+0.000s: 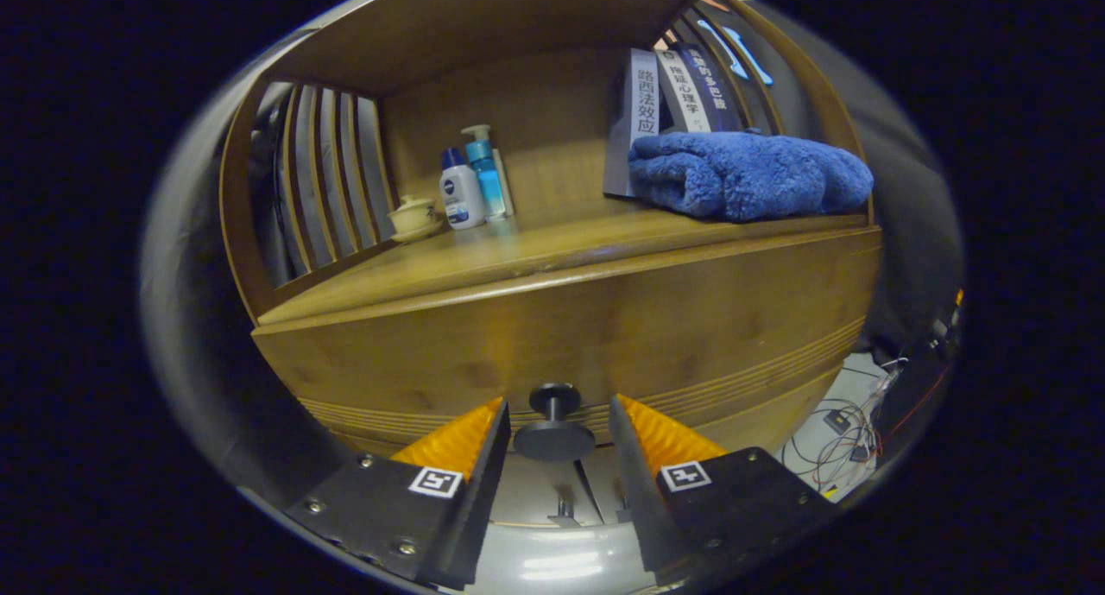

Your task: Pull open the drawer, take out the items inside it, and place them on the countertop above the cabinet.

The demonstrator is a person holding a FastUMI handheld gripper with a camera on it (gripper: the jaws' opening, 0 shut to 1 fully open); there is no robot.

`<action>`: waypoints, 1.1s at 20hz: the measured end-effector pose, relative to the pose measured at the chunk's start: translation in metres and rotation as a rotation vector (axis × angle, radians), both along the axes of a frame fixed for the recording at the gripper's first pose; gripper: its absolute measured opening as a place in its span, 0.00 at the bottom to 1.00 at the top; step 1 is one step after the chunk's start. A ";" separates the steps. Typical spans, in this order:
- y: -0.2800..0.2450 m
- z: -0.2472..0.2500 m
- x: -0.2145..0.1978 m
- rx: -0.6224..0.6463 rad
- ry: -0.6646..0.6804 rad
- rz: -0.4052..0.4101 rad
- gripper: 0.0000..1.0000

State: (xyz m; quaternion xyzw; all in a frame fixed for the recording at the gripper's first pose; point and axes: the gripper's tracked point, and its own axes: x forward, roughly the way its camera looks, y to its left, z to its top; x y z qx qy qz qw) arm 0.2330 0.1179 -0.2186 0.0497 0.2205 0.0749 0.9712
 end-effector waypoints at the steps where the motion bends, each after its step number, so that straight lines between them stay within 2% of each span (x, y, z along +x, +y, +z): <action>1: -0.001 -0.002 0.004 -0.007 -0.004 0.001 0.69; 3: -0.001 0.001 0.002 0.012 -0.012 0.005 0.57; 6: 0.002 0.000 0.003 0.031 -0.022 0.001 0.44; 10: 0.002 -0.002 0.004 0.024 -0.013 -0.013 0.32; 15: -0.002 -0.002 -0.009 -0.005 0.006 -0.027 0.33; 22: -0.014 0.001 -0.052 -0.035 0.029 -0.063 0.32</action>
